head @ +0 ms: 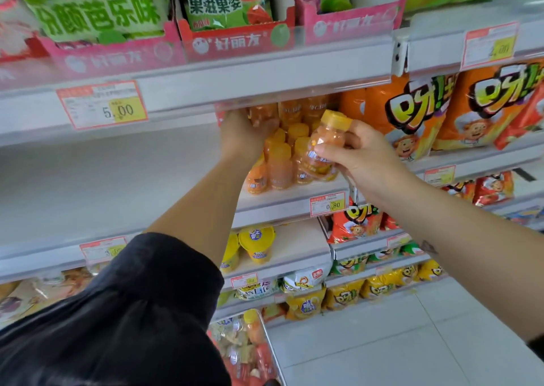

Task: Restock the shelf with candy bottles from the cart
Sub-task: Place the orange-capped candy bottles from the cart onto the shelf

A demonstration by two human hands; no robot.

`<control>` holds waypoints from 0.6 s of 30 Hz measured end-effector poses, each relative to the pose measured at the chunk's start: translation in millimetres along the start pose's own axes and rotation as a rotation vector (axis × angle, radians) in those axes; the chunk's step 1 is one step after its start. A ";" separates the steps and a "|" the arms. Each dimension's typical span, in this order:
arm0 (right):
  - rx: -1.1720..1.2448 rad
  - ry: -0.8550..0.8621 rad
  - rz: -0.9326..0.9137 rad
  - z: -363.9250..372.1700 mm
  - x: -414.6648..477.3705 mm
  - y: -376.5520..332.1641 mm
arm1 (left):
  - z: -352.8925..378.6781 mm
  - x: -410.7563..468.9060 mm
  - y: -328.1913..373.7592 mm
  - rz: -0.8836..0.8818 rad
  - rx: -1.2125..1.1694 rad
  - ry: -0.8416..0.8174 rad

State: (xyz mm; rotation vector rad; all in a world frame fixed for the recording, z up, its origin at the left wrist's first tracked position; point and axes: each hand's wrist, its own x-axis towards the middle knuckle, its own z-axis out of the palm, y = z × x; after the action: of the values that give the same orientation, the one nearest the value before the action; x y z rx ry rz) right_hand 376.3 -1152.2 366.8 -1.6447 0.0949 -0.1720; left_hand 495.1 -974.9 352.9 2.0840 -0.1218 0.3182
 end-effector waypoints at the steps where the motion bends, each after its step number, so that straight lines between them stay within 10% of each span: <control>1: -0.026 0.002 -0.016 1.7 1.6 -1.8 | 0.7 1.7 0.3 -0.006 0.011 0.000; 18: -0.316 0.025 -0.220 16.8 52.8 0.8 | 4.8 15.6 -15.6 -0.062 0.114 0.001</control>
State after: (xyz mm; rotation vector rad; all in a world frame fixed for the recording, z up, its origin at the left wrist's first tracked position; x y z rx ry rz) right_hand 431.2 -1144.5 367.6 -1.9682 -0.0432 -0.3601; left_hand 514.3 -970.5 341.8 2.1958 -0.0393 0.2941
